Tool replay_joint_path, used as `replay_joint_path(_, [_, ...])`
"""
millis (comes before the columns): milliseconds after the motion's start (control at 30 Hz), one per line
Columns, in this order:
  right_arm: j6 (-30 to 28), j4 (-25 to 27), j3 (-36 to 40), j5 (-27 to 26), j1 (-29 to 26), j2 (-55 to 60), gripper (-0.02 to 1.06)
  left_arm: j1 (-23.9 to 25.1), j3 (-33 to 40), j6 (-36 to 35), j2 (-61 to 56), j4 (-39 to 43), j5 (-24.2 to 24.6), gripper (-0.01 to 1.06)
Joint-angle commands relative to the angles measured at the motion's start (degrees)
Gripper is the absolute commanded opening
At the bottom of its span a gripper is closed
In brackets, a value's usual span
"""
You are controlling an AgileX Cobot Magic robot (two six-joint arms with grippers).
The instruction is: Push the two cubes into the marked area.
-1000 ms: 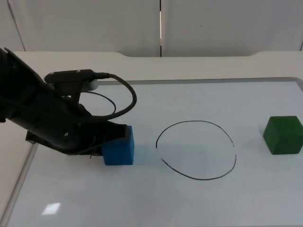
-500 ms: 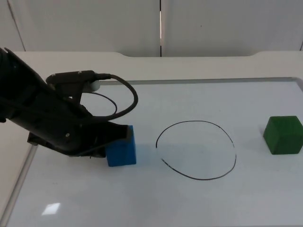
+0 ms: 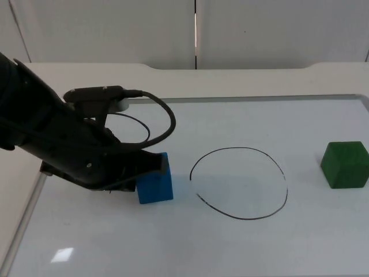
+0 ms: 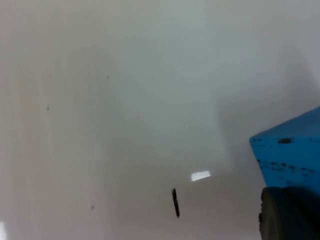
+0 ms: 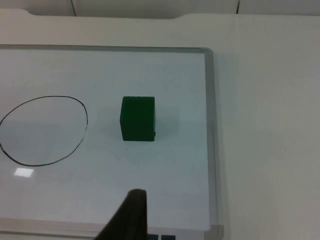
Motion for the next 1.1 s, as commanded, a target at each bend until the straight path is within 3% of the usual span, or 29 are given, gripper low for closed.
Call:
replay_joint_path(0, [0.02, 0.25, 0.13, -0.20, 0.10, -0.24, 1.05, -0.28, -1.14, -0.28, 0.36, -0.84, 0.20, 0.00])
replay_joint_path(267, [0.02, 0.25, 0.13, -0.20, 0.10, -0.24, 1.05, -0.28, -1.71, -0.28, 0.36, -0.84, 1.28, 0.00])
replay_joint_path(567, [0.02, 0.25, 0.13, -0.20, 0.10, -0.24, 1.05, -4.37, -1.68, -0.28, 0.57, -0.72, -0.48, 0.00])
replay_joint_path(1067, [0.02, 0.25, 0.13, -0.20, 0.10, -0.24, 1.05, -4.40, -1.68, -0.28, 0.57, -0.99, -0.25, 0.00])
